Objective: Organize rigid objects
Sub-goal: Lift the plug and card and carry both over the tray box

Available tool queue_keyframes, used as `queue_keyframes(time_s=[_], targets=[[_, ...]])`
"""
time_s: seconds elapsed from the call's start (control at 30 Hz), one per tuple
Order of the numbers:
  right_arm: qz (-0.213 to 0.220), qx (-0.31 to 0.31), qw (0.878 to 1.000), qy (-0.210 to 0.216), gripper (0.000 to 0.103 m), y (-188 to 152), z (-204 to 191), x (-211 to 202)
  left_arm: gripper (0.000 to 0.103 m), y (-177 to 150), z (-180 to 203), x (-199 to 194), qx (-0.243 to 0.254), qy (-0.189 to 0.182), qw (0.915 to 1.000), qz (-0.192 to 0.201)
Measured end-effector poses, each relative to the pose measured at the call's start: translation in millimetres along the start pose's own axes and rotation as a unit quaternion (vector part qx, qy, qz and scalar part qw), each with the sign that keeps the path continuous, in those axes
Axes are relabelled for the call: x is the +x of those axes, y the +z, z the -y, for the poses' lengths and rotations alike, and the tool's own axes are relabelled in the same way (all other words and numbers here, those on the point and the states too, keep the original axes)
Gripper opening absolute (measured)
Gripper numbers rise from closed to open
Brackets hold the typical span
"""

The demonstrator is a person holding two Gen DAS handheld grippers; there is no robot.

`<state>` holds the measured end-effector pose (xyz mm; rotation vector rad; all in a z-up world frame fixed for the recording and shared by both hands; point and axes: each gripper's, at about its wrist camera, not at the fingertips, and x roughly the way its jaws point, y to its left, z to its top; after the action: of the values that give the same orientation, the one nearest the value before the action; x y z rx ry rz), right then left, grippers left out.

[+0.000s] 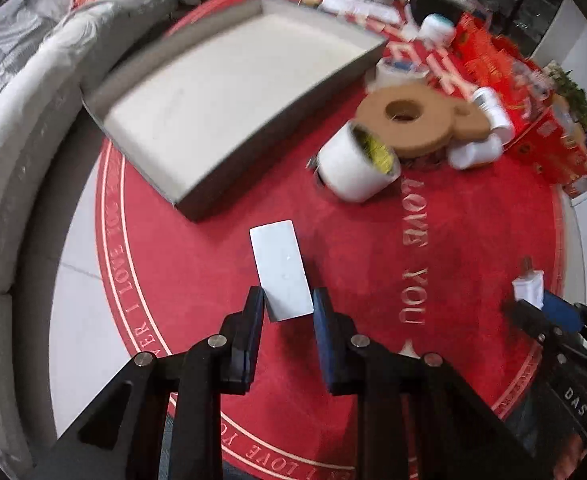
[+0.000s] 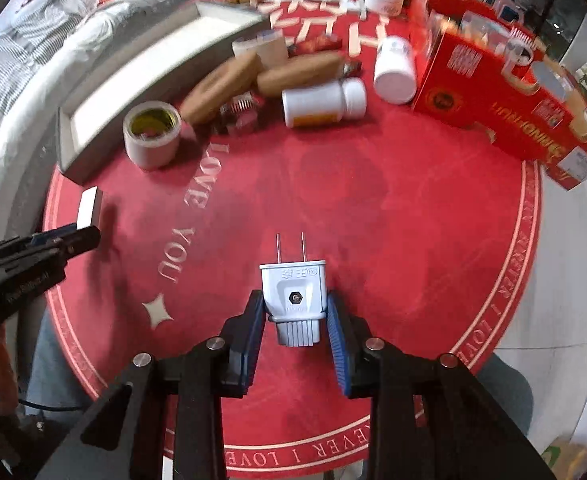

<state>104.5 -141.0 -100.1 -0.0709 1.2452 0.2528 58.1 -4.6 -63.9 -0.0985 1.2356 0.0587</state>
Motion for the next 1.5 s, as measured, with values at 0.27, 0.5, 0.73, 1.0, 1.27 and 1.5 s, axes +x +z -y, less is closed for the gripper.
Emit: queue_keyframes(time_s=[0.27, 0.5, 0.73, 1.0, 1.27, 1.5], targets=[[0.051, 0.011, 0.998, 0.022, 0.032, 12.4, -7.5, -52.0, 0.027, 16.8, -11.0, -68.5, -0.006, 0.006, 0.9973, 0.073], [0.087, 0.01, 0.995, 0.044, 0.032, 42.6, -32.1, -82.6, 0.027, 46.3, -23.1, -109.7, -0.022, 0.02, 0.9912, 0.129], [0.131, -0.01, 0.989, 0.062, 0.032, 96.8, -59.5, -116.4, 0.027, 87.1, -62.8, -136.2, -0.067, 0.029, 0.9838, 0.164], [0.17, -0.025, 0.98, 0.096, 0.032, 161.7, -81.2, -142.6, 0.027, 123.4, -110.0, -145.1, -0.107, 0.038, 0.9743, 0.194], [0.149, -0.025, 0.982, 0.116, 0.032, 206.2, -102.8, -93.6, 0.027, 134.5, -104.5, -64.8, -0.119, 0.067, 0.9805, 0.141], [0.087, -0.027, 0.99, 0.108, 0.032, 217.7, -118.4, -17.9, 0.027, 145.9, -94.7, -15.4, -0.118, 0.091, 0.9821, 0.116]])
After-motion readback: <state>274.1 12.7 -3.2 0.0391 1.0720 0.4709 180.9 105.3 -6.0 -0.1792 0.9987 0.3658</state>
